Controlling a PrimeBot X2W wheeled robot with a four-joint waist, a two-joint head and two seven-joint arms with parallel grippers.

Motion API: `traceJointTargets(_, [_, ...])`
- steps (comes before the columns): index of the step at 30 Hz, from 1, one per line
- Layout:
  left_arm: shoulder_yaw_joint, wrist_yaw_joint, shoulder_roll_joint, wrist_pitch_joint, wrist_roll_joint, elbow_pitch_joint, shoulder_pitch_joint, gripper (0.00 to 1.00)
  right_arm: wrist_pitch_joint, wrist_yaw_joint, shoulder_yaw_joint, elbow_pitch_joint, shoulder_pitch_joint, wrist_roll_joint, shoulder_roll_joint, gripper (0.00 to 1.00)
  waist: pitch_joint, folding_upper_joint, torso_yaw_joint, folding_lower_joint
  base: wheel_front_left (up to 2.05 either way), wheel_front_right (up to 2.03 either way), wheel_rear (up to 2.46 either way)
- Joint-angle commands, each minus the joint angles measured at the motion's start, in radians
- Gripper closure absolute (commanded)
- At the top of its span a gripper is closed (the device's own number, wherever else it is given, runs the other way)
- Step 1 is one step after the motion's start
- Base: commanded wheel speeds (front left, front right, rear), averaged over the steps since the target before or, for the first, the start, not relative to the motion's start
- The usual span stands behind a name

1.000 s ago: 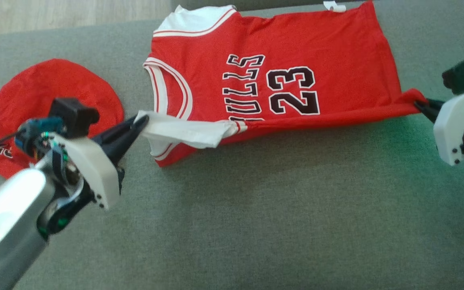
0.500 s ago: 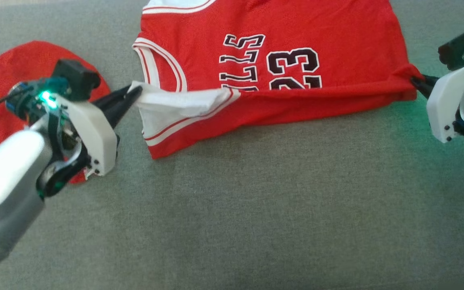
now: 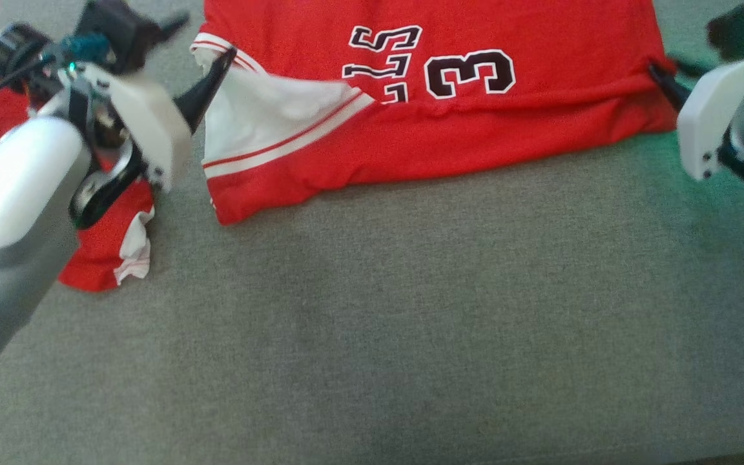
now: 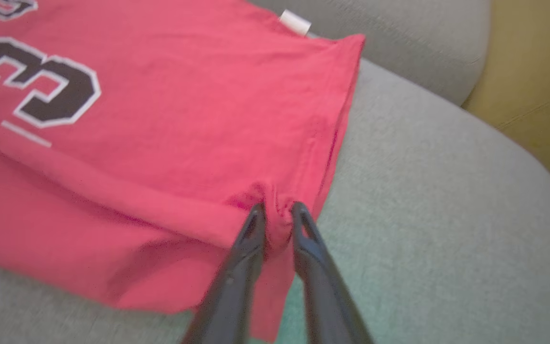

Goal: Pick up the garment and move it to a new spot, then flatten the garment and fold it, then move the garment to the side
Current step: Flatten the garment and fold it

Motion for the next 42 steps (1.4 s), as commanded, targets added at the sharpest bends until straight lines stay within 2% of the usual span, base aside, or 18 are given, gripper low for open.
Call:
traceJointTargets(1, [0.066,0.026,-0.003,-0.056,0.011,0.022,-0.074,0.00,-0.043,-0.001,-0.026,0.027,-0.026,-0.009,-0.004,0.00,0.004,0.0000,-0.002,0.0000,0.00,0.00,0.00])
traceJointTargets(5, [0.124,0.091,-0.070,-0.222,0.024,0.107,-0.096,0.00,-0.175,-0.001,-0.088,0.125,-0.050,-0.019,0.036,0.00,-0.012,0.0000,-0.005,0.0000,0.00,0.00,0.00])
traceJointTargets(9, [0.187,0.147,-0.109,-0.405,0.016,0.147,-0.078,0.00,-0.363,-0.001,-0.169,0.202,-0.054,-0.024,0.078,0.00,-0.049,0.0000,-0.001,0.0000,0.00,0.00,0.00])
traceJointTargets(12, [0.232,0.179,-0.126,-0.480,0.010,0.135,-0.035,0.00,-0.413,-0.001,-0.253,0.219,-0.046,-0.029,0.106,0.00,-0.086,0.0000,0.002,0.0000,0.00,0.00,0.00])
traceJointTargets(15, [0.299,0.214,-0.142,-0.497,0.011,0.073,0.040,0.00,-0.415,-0.001,-0.436,0.123,-0.023,-0.088,0.091,0.00,-0.120,0.0000,0.005,0.0000,0.00,0.00,0.00])
traceJointTargets(17, [0.443,0.264,-0.177,-0.498,0.067,-0.077,0.209,0.00,-0.416,-0.001,-0.738,-0.051,0.161,-0.246,0.093,0.00,-0.169,0.0000,0.009,0.0000,0.00,0.00,0.00])
traceJointTargets(19, [0.502,0.280,-0.206,-0.498,0.105,-0.135,0.311,0.00,-0.416,-0.001,-0.878,-0.139,0.287,-0.339,0.122,0.00,-0.197,0.0000,0.011,0.0000,0.00,0.00,0.00])
traceJointTargets(23, [0.576,0.278,-0.273,-0.498,0.178,-0.202,0.496,0.00,-0.416,-0.001,-1.074,-0.283,0.526,-0.510,0.215,0.00,-0.244,0.0000,0.013,0.0000,0.00,0.00,0.00])
traceJointTargets(27, [0.625,0.259,-0.344,-0.498,0.243,-0.213,0.636,0.00,-0.416,-0.001,-1.178,-0.377,0.695,-0.625,0.310,0.00,-0.277,0.0000,0.013,0.0000,0.00,0.00,0.00])
traceJointTargets(34, [0.690,0.214,-0.425,-0.498,0.315,-0.190,0.749,0.00,-0.416,-0.001,-1.233,-0.457,0.820,-0.719,0.396,0.00,-0.281,0.0000,0.011,0.0000,0.00,0.00,0.00])
traceJointTargets(42, [0.745,0.155,-0.470,-0.498,0.374,-0.098,0.720,0.00,-0.377,-0.001,-1.238,-0.548,0.831,-0.762,0.431,0.00,-0.227,0.0000,0.000,0.0000,0.00,0.00,0.00])
